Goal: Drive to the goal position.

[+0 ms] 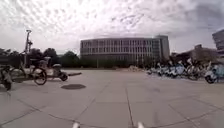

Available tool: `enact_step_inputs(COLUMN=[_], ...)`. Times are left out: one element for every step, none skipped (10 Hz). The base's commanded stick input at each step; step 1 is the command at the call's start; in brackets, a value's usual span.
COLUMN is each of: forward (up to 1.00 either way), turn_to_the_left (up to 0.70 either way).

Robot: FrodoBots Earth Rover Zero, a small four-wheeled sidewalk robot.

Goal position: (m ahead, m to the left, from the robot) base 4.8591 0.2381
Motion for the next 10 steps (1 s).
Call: enact_step_inputs(forward=[0.7,0.7,0.7,0.7,0.7,0.7,0.7,0.7,0.7,0.7], turn_to_the_left=[0.0,0.0,0.0,0.0,0.0,0.0,0.0,0.0,0.0,0.0])
